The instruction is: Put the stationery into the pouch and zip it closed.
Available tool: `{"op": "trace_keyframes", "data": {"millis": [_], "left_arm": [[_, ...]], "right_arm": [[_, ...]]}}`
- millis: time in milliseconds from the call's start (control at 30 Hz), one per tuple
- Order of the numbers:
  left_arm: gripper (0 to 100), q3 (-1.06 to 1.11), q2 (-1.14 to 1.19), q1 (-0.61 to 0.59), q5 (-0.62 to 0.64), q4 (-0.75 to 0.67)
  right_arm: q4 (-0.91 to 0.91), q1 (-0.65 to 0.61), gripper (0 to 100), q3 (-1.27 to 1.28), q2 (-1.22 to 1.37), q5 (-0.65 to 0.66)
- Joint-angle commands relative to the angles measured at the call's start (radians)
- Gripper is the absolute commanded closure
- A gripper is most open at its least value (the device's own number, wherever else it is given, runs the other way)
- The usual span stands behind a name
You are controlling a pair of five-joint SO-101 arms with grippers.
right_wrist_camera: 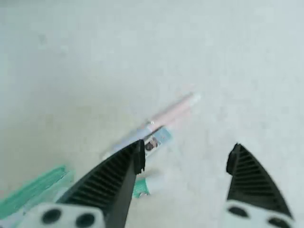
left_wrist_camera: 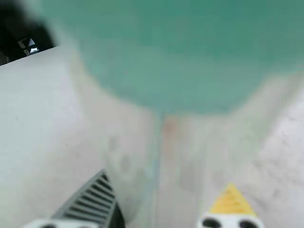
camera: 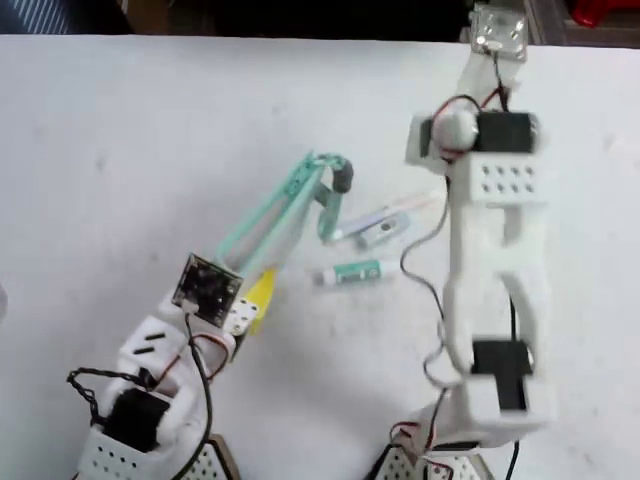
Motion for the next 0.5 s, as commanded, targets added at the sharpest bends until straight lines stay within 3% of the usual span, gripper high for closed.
{"op": "trace_keyframes", "data": {"millis": [0, 167, 467], "left_arm": [[83, 0.002, 0.004, 0.008, 0.014, 0.009], [83, 0.002, 0.004, 0.008, 0.014, 0.008], [83, 0.002, 0.004, 0.008, 0.014, 0.008]], "right_arm": [[-0.022, 0.015, 73.7, -0.038, 0.143, -0.147], [-0.073, 0.015, 73.7, -0.041, 0.308, -0.351], [-0.242, 0.015, 73.7, -0.041, 0.421, -0.377]]}}
